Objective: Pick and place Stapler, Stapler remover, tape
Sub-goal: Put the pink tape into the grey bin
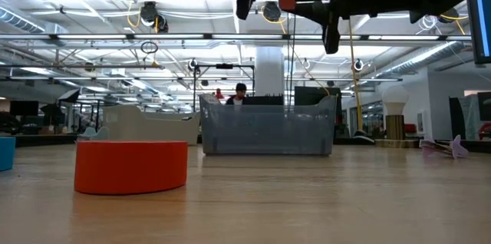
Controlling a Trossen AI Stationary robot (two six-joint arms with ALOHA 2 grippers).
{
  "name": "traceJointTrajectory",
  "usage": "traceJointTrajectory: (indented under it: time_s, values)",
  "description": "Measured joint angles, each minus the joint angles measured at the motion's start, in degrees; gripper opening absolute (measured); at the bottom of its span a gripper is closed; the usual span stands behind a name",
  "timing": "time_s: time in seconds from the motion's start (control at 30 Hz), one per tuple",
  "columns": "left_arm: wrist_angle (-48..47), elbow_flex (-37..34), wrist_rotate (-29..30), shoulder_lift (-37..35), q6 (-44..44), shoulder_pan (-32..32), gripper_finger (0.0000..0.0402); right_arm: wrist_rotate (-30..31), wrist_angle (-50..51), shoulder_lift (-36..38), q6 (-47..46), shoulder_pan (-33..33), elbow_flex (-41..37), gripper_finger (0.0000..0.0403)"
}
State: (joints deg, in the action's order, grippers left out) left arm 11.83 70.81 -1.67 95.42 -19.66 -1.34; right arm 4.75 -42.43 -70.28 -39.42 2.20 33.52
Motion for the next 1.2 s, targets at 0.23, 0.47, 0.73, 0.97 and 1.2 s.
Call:
traceJointTrajectory:
  time_s: [0.23, 0.47, 0.73, 0.97, 1.2]
  values:
    - [-4.53, 0.00, -5.62, -0.28, -0.65, 0.76, 0.0036, -2.84, 1.79, 0.39, 0.26, 0.13, 0.10, 0.0074]
    - [-23.07, -0.17, -6.13, -2.58, 1.83, 1.41, 0.0036, -19.98, 10.12, 1.43, -0.21, 1.19, 0.11, 0.0116]
    - [-46.17, -0.11, 15.53, -8.27, 5.92, 5.15, 0.0036, -25.94, 17.32, 2.93, -1.84, 1.22, -0.20, 0.0116]
    - [-55.96, -0.02, 26.14, -9.02, 9.25, 17.59, 0.0036, -26.00, 17.32, 5.31, -1.46, 1.22, -0.26, 0.0113]
    - [-53.74, -0.03, 17.78, -5.39, 15.87, 32.88, 0.0036, -24.46, 17.27, 8.90, -0.42, 1.20, -0.17, 0.0109]
